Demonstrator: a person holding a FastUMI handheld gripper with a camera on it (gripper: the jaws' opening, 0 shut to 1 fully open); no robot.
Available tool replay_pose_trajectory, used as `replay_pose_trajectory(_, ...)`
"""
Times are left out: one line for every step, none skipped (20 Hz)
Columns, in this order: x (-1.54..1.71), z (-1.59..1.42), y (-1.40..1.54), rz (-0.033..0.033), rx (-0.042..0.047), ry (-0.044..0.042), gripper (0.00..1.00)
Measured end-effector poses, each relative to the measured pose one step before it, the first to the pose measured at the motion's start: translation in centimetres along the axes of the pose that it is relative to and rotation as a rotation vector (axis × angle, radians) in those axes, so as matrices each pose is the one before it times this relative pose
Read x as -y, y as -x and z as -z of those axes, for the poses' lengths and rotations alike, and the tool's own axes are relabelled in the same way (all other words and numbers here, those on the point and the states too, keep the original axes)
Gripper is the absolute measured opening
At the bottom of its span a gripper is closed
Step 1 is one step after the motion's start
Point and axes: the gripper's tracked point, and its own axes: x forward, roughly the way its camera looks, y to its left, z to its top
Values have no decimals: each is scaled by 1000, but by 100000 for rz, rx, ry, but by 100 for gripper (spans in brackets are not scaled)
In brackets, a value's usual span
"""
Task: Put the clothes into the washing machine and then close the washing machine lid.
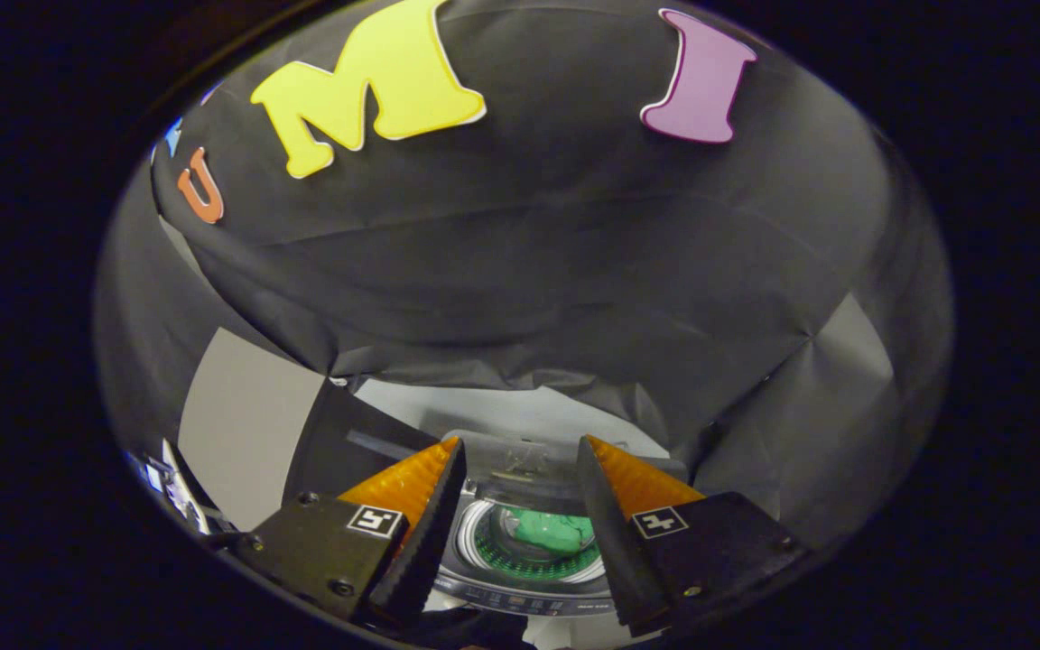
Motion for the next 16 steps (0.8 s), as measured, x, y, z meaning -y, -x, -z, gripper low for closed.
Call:
replay_pose_trajectory(454, 148, -923, -250, -963, -1075, 78)
replay_pose_trajectory(254, 3, -917, -213, -759, -283, 78)
replay_pose_trajectory(335, -15, -1120, 490, -178, -53, 79)
replay_pose_trajectory(389, -2, -1025, 633, -992, -668, 78)
replay_pose_trajectory(20, -45, -943, 182, -1691, -1324, 78)
replay_pose_trajectory(36, 114, -886, -165, -1601, -1389, 78)
replay_pose_trajectory(599, 321, -617, 247, -1447, -1636, 78)
replay_pose_trajectory(258, 203, -510, 270, -1283, -1527, 78)
replay_pose_trajectory(-19, 190, -603, 25, -1030, -1220, 78)
replay_pose_trajectory(-50, 323, -434, -85, -1278, -329, 78)
replay_pose_trajectory(-29, 303, -308, 87, -508, 257, 78)
replay_pose_trajectory(103, 80, -141, 1080, 143, 1117, 78)
replay_pose_trajectory(54, 191, 168, 907, 728, 1186, 78)
replay_pose_trajectory(-250, 43, 90, 75, -42, 127, 78)
replay_pose_trajectory(-433, 71, 140, -786, -122, 43, 78)
replay_pose_trajectory(-265, 204, 90, -333, -241, 158, 78)
